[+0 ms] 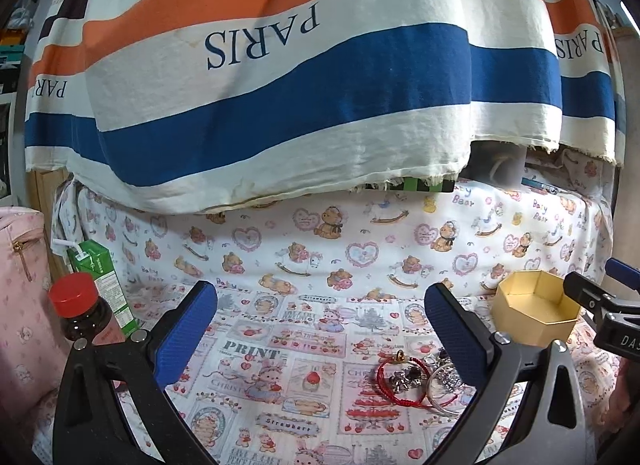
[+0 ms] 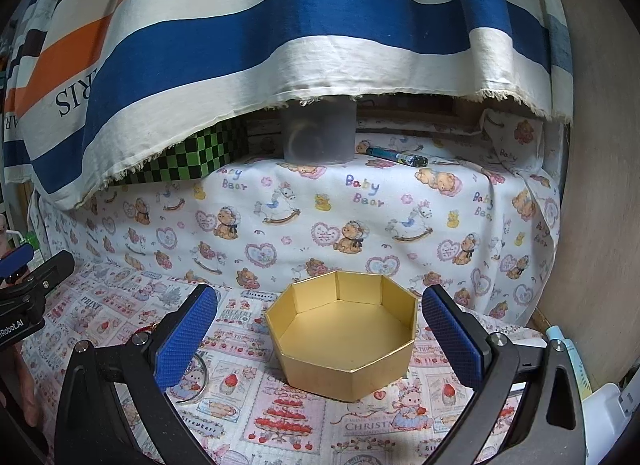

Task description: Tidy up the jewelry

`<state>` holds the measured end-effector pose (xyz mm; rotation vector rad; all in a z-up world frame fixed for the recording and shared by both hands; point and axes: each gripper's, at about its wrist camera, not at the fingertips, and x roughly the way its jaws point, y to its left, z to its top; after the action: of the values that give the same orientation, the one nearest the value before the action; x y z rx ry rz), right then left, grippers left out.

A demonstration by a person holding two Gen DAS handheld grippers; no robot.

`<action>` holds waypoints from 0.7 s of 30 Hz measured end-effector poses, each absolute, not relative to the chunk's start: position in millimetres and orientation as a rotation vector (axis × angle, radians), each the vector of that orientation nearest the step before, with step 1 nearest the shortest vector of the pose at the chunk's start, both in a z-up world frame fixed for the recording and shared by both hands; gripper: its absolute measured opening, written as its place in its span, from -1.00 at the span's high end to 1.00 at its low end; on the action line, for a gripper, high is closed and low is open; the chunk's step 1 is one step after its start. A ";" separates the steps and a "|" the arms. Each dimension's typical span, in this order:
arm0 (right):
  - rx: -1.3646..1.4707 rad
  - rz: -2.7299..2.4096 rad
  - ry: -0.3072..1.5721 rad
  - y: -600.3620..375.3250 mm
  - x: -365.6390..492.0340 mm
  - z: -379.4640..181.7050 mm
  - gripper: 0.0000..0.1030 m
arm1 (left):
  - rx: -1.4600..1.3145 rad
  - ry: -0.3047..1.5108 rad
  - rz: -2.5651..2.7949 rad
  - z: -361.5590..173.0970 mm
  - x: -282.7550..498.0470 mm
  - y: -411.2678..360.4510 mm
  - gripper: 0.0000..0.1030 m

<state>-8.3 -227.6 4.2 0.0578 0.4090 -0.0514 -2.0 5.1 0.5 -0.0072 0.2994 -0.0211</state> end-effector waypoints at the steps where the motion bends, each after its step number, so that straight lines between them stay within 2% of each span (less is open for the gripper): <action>1: 0.050 -0.049 0.408 -225.9 -8.5 4.4 -1.00 | -0.002 0.296 -0.019 0.6 -2.6 4.1 -1.00; 21: 0.004 -0.012 0.396 -216.0 -12.4 6.2 -1.00 | 0.003 0.303 -0.023 0.2 -0.6 3.2 -1.00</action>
<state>-12.4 -216.0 6.2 0.0041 0.3957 -0.0122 -0.6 3.2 0.2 0.0026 0.3027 -0.0228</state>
